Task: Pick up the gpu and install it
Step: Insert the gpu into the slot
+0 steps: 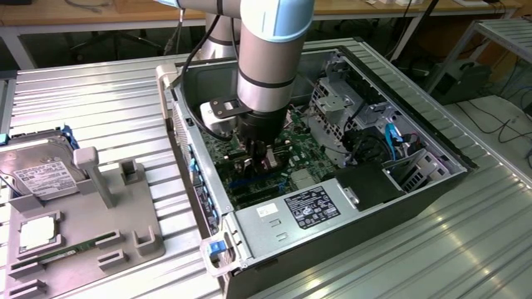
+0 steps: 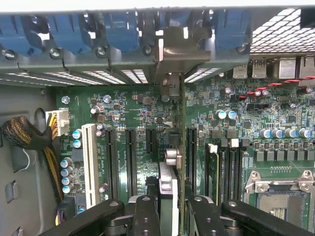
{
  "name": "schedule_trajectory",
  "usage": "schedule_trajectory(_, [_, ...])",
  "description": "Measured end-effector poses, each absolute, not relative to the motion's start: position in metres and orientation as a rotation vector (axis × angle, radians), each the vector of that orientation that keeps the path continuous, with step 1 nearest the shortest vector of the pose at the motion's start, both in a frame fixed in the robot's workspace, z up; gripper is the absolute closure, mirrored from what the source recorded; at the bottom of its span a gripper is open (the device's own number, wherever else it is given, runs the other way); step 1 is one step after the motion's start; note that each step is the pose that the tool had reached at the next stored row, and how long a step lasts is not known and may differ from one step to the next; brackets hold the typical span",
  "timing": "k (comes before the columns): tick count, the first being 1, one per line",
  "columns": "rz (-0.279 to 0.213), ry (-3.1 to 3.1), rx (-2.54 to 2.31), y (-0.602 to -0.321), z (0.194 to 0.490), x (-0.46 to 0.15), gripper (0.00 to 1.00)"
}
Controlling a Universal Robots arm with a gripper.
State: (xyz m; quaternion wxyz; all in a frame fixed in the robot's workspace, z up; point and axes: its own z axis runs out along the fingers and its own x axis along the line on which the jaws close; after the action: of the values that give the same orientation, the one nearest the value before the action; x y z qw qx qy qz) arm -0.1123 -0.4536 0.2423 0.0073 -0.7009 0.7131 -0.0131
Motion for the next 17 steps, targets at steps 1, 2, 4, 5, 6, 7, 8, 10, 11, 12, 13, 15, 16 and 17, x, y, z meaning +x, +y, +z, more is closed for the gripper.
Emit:
schedule_trajectory(1, [-0.041,2.230,-2.192,-0.4536,0.2421,-0.1123,0.72])
schedule_trajectory(2, [-0.041,2.230,-2.192,-0.4536,0.2419,-0.1123,0.72])
schedule_trajectory(4, [-0.041,2.230,-2.192,-0.4536,0.2413,-0.1123,0.72])
schedule_trajectory(5, [-0.041,2.230,-2.192,-0.4536,0.2411,-0.1123,0.72])
schedule_trajectory(6, [-0.041,2.230,-2.192,-0.4536,0.2409,-0.1123,0.72])
schedule_trajectory(7, [-0.041,2.230,-2.192,-0.4536,0.2406,-0.1123,0.72])
schedule_trajectory(8, [-0.041,2.230,-2.192,-0.4536,0.2405,-0.1123,0.72])
schedule_trajectory(10, [-0.041,2.230,-2.192,-0.4536,0.2401,-0.1123,0.72])
schedule_trajectory(11, [-0.041,2.230,-2.192,-0.4536,0.2399,-0.1123,0.72])
schedule_trajectory(12, [-0.041,2.230,-2.192,-0.4536,0.2398,-0.1123,0.72])
schedule_trajectory(13, [-0.041,2.230,-2.192,-0.4536,0.2396,-0.1123,0.72])
schedule_trajectory(15, [-0.041,2.230,-2.192,-0.4535,0.2394,-0.1123,0.72])
schedule_trajectory(16, [-0.041,2.230,-2.192,-0.4536,0.2394,-0.1123,0.72])
schedule_trajectory(17, [-0.041,2.230,-2.192,-0.4536,0.2394,-0.1123,0.72])
